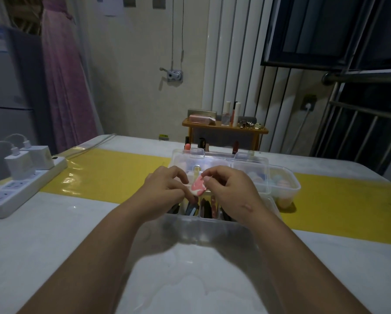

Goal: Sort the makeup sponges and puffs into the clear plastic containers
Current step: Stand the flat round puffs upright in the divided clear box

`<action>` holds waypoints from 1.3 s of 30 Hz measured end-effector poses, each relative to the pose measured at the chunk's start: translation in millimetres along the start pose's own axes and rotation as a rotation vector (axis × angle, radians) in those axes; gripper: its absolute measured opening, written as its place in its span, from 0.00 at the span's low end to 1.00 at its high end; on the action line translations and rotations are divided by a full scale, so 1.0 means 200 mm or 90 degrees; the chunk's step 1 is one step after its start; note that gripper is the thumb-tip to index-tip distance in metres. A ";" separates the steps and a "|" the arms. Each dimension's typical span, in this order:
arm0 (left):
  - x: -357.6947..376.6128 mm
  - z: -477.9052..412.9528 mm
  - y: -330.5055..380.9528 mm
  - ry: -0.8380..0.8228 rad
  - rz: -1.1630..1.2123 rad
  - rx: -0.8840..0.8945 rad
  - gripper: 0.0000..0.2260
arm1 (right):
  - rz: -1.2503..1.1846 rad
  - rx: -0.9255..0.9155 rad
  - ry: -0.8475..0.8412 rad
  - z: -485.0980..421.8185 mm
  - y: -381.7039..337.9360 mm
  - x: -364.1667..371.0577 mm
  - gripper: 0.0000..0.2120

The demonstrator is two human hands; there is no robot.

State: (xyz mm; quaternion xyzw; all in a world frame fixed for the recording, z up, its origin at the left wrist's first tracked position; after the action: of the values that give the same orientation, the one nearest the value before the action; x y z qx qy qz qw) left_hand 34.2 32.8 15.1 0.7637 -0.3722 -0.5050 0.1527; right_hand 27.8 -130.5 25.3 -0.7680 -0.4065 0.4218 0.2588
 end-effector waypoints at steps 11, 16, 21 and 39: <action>-0.02 0.01 -0.04 -0.072 0.052 0.017 0.20 | 0.105 -0.027 -0.062 -0.02 -0.04 0.07 0.14; -0.10 -0.03 -0.06 0.132 0.253 -0.086 0.13 | 0.167 -0.073 -0.090 -0.01 -0.07 0.09 0.13; -0.20 -0.03 -0.16 0.351 0.243 -0.175 0.09 | 0.182 -0.131 -0.136 0.01 -0.13 0.13 0.13; -0.27 -0.03 -0.34 0.351 0.087 -0.314 0.13 | 0.218 -0.055 -0.155 0.03 -0.07 0.17 0.07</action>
State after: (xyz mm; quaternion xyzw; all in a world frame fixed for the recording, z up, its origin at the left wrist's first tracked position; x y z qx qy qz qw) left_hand 55.8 116.9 13.0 0.7848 -0.2345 -0.3433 0.4595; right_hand 27.8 -93.7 17.8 -0.7794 -0.3163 0.5316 0.0993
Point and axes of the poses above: each hand's wrist, its own z-axis away from the middle knuckle, its own x-axis out of the palm, y = z × x, the point moved 5 cm from there along -z, towards the middle knuckle, and after that the axes turned 14 degrees about y, right-handed, at the moved point
